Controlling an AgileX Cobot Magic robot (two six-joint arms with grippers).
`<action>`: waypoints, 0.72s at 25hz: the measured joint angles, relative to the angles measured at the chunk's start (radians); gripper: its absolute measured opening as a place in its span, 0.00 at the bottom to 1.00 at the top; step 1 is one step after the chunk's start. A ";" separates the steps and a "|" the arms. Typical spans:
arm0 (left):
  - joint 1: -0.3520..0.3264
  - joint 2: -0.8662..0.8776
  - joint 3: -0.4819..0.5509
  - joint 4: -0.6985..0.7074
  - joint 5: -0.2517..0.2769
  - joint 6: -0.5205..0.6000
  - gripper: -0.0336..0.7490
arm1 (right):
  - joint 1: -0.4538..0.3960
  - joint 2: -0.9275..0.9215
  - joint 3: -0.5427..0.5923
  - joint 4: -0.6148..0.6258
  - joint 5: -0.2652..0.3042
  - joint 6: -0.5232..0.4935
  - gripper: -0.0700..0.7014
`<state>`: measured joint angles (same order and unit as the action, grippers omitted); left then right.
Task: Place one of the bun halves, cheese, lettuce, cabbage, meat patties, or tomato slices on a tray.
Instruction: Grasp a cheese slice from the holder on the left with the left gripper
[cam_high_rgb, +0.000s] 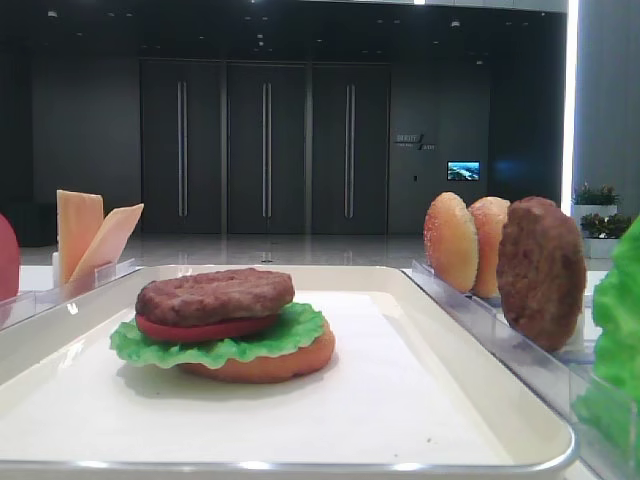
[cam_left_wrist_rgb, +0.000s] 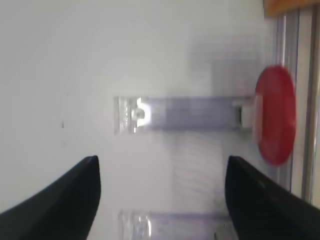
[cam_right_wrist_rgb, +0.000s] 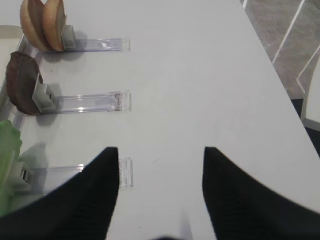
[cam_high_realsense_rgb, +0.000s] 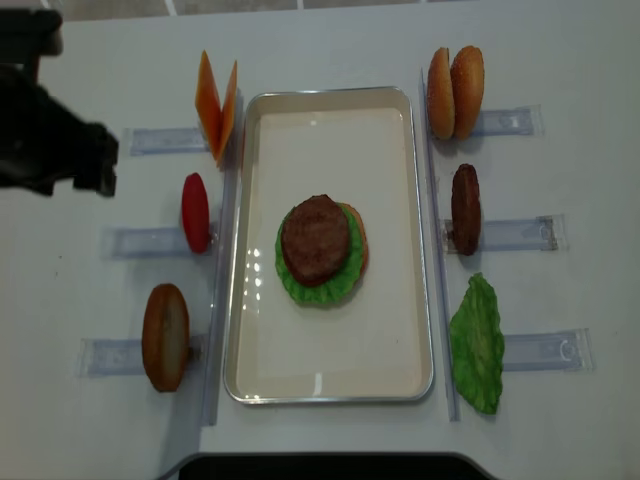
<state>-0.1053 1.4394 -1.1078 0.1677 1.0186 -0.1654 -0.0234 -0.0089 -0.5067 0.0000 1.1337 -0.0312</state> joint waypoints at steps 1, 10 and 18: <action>0.000 0.074 -0.061 -0.005 0.006 0.007 0.79 | 0.000 0.000 0.000 0.000 0.000 0.000 0.56; 0.000 0.495 -0.593 -0.048 0.166 0.045 0.79 | 0.000 0.000 0.000 0.000 0.000 0.000 0.56; -0.003 0.577 -0.785 -0.100 0.200 0.016 0.78 | 0.000 0.000 0.000 0.000 0.000 0.000 0.56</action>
<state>-0.1082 2.0163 -1.8926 0.0682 1.2191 -0.1498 -0.0234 -0.0089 -0.5067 0.0000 1.1337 -0.0312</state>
